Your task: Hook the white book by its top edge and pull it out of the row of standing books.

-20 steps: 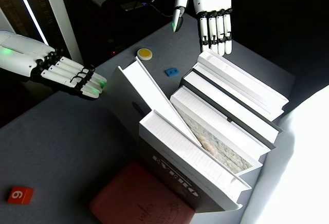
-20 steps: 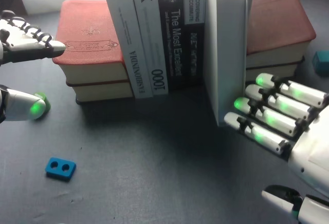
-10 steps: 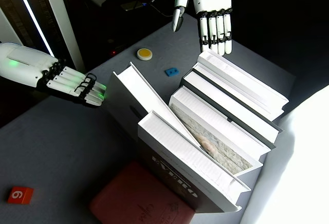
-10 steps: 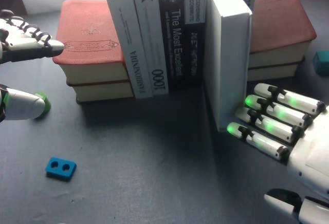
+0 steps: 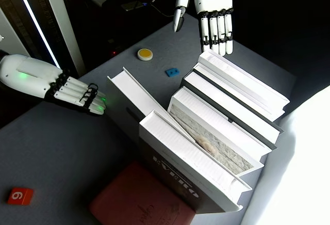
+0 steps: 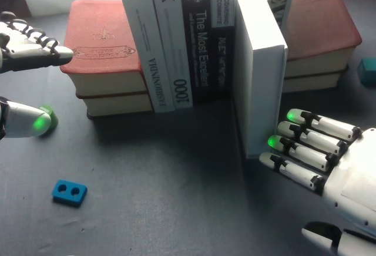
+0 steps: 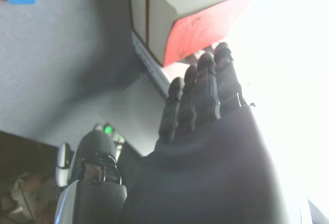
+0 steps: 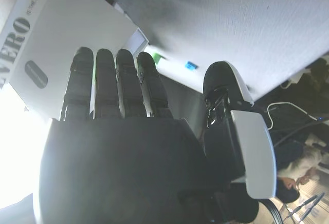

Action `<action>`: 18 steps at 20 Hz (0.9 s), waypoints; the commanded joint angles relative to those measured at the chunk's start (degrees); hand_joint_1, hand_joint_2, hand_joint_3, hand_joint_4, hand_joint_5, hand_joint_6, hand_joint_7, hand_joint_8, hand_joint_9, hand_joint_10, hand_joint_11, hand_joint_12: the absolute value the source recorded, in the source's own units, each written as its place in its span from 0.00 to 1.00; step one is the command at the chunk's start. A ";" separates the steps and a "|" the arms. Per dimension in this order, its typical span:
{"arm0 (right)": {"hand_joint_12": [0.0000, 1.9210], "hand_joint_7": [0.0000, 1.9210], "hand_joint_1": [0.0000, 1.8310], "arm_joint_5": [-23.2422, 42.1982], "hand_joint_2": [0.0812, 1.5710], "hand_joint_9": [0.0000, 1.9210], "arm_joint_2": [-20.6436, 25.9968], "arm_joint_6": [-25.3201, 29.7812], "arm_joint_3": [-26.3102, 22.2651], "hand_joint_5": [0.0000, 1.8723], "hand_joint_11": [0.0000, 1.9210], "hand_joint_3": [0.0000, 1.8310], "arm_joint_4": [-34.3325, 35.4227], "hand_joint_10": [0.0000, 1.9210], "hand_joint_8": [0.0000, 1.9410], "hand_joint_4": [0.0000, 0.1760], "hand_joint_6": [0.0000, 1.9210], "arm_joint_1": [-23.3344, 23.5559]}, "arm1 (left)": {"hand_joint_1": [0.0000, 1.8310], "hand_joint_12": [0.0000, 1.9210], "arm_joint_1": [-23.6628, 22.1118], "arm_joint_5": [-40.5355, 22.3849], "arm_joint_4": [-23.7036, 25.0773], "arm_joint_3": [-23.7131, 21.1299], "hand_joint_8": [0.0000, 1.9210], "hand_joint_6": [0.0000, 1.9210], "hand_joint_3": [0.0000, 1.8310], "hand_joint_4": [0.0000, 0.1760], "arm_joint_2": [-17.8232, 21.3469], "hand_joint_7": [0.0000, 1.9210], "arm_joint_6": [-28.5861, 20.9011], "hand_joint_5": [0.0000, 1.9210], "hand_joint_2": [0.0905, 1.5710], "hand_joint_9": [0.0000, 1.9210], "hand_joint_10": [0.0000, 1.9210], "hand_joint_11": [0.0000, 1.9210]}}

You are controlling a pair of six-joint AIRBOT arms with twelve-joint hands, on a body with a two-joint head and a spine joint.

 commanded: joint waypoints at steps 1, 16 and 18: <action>0.00 0.03 0.06 5.38 0.84 0.00 0.21 0.07 -0.10 0.05 0.00 0.00 -1.94 0.00 0.00 0.00 0.00 -0.06 | 0.00 0.00 -0.32 4.16 -0.79 0.29 0.00 0.00 0.00 0.00 -0.09 0.00 0.18 0.00 0.81 0.00 0.00 0.00; 0.00 0.02 0.06 6.92 0.85 0.00 8.85 1.45 -11.73 0.05 0.00 0.00 -1.97 0.00 0.00 0.00 0.00 -1.35 | 0.00 0.00 -0.46 3.76 -0.79 0.35 0.00 0.00 0.00 0.00 -0.09 0.00 0.04 0.00 0.81 0.00 0.00 0.00; 0.00 0.03 0.06 9.04 0.84 0.00 9.95 1.53 -13.74 0.05 0.00 0.00 -4.31 0.00 0.00 0.00 0.00 -1.73 | 0.00 0.00 -0.44 3.66 -0.79 0.59 0.00 0.00 0.00 0.00 -0.09 0.00 0.09 0.00 0.81 0.00 0.00 0.00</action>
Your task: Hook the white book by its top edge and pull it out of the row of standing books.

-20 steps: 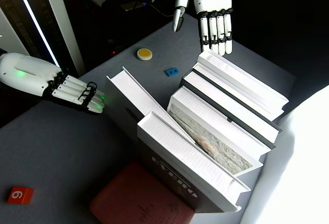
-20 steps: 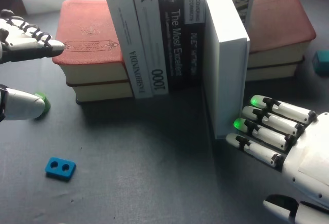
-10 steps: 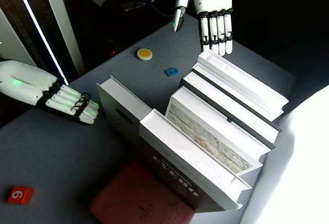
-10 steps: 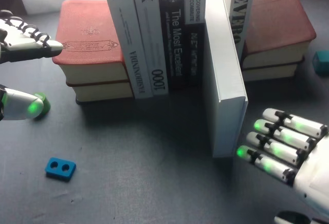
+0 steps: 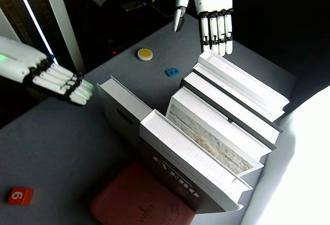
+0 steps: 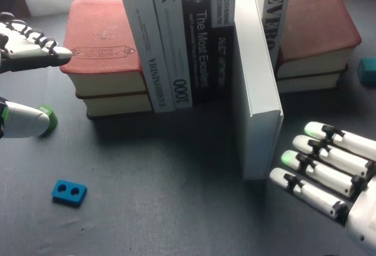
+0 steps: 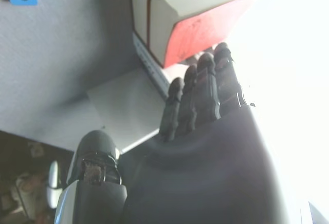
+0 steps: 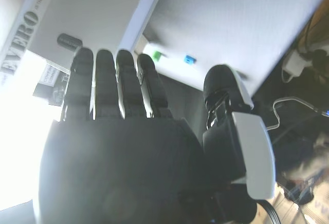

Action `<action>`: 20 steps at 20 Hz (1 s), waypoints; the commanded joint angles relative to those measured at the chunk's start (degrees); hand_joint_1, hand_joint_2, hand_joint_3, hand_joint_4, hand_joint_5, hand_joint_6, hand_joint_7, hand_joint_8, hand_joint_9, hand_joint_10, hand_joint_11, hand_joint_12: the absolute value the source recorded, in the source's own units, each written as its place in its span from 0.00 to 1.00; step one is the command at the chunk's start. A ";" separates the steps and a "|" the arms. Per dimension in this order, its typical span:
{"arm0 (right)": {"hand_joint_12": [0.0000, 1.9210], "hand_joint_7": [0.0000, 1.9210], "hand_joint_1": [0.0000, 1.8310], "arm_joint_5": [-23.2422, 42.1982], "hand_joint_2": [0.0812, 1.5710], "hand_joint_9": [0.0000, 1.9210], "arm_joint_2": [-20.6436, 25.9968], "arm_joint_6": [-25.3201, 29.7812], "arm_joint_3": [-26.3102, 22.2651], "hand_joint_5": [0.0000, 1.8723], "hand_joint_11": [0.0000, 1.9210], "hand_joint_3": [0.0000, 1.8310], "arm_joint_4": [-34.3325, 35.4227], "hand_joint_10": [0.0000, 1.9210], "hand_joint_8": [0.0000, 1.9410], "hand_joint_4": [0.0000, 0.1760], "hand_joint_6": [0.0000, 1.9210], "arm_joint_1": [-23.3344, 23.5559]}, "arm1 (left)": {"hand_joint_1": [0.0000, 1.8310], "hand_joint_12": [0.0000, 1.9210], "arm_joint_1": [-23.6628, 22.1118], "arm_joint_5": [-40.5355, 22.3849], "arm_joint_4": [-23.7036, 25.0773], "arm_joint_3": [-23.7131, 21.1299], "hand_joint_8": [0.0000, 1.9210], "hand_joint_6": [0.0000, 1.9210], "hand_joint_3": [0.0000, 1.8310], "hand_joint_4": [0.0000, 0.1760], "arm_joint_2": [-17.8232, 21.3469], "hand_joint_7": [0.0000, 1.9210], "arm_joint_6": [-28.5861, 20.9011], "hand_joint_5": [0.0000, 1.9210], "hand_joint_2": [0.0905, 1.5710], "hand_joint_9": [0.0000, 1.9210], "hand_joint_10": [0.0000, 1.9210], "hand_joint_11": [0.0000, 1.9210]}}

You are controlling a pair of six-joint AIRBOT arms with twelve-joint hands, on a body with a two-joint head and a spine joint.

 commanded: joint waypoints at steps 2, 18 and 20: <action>0.00 0.03 0.05 10.03 0.85 0.00 0.85 0.38 -1.62 0.05 0.00 0.00 -7.58 0.00 0.00 0.00 0.00 -0.46 | 0.00 0.00 -0.41 4.03 -0.78 0.45 0.00 0.00 0.00 0.00 -0.09 0.00 0.30 0.00 0.81 0.00 0.00 0.00; 0.00 0.05 0.05 11.85 0.85 0.02 1.84 12.05 4.11 0.07 0.00 0.00 -17.05 0.00 0.00 0.00 0.00 16.14 | 0.00 0.00 -0.60 3.60 -0.80 -0.51 0.00 0.00 0.00 0.00 -0.17 0.00 0.48 0.00 0.82 0.00 0.00 0.00; 0.00 0.06 0.07 3.24 0.85 0.03 1.57 13.97 6.20 0.08 0.00 0.00 -12.94 0.01 0.01 0.00 0.01 23.01 | 0.00 0.00 -0.63 3.60 -0.80 -0.48 0.00 0.00 0.00 0.00 -0.15 0.00 0.40 0.00 0.82 0.00 0.00 0.00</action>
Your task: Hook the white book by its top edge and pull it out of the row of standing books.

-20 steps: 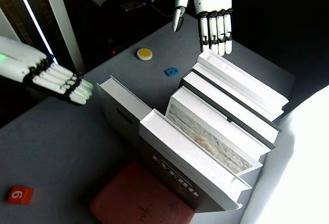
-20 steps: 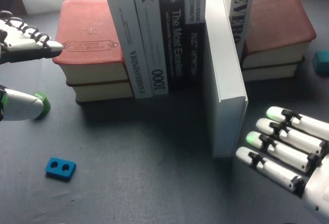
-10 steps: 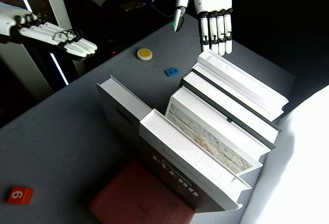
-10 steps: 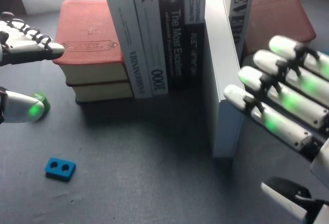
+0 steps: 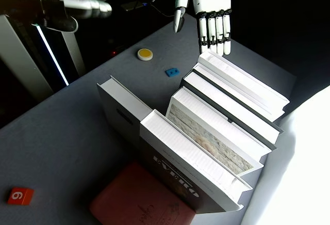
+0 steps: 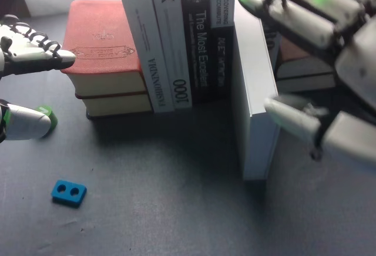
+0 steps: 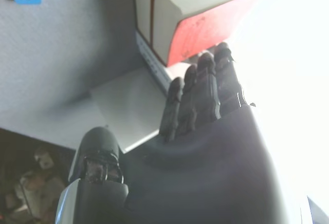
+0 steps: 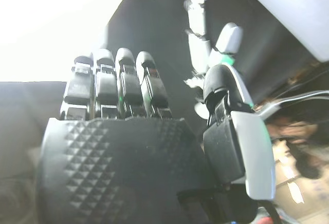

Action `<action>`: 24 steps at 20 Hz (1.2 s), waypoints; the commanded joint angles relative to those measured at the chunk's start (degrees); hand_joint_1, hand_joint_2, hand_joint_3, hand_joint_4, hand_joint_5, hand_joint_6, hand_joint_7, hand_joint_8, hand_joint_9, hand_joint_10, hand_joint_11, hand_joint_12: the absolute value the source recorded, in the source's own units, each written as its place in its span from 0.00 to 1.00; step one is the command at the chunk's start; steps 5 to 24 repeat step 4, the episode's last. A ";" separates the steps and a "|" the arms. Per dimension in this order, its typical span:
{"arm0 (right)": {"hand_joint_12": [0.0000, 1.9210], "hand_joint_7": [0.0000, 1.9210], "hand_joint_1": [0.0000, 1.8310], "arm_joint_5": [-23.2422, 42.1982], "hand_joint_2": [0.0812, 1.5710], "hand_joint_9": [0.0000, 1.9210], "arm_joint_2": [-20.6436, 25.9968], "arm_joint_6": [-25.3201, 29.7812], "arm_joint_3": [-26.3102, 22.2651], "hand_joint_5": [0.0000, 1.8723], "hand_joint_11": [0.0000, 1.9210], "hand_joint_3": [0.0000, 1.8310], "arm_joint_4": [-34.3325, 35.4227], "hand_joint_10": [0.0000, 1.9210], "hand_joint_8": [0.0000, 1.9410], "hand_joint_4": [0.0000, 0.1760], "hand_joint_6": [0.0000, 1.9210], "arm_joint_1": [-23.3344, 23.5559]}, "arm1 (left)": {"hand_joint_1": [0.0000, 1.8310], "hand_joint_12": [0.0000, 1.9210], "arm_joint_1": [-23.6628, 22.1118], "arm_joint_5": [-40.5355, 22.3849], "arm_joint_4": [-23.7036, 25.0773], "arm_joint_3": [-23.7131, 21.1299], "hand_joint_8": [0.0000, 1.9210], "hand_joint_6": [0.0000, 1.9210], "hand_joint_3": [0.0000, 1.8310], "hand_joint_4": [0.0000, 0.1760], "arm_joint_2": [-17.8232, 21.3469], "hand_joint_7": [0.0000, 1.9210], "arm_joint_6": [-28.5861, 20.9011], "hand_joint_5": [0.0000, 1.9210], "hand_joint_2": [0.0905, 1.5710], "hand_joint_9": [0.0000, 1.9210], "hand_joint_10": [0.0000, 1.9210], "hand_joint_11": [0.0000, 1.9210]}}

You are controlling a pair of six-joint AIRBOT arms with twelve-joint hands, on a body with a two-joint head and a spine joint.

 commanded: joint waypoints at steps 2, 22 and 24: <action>0.00 0.06 0.07 -4.97 0.85 0.03 -0.75 0.50 1.59 0.08 0.00 0.00 0.95 0.01 0.00 0.00 0.00 5.37 | 0.00 0.00 -0.58 4.04 -0.81 -0.04 0.00 0.00 0.00 0.00 -0.15 0.00 -0.01 0.00 0.82 0.00 0.00 0.00; 0.00 0.06 0.06 -15.33 0.85 0.03 -1.25 1.67 4.32 0.08 0.00 0.00 6.35 0.01 0.00 0.00 0.00 11.77 | 0.00 0.00 -0.58 3.99 -0.81 -0.01 0.00 0.00 0.00 0.00 -0.15 0.00 -0.01 0.00 0.82 0.00 0.00 0.00; 0.00 0.06 0.06 -15.33 0.85 0.03 -1.25 1.67 4.32 0.08 0.00 0.00 6.35 0.01 0.00 0.00 0.00 11.77 | 0.00 0.00 -0.58 3.99 -0.81 -0.01 0.00 0.00 0.00 0.00 -0.15 0.00 -0.01 0.00 0.82 0.00 0.00 0.00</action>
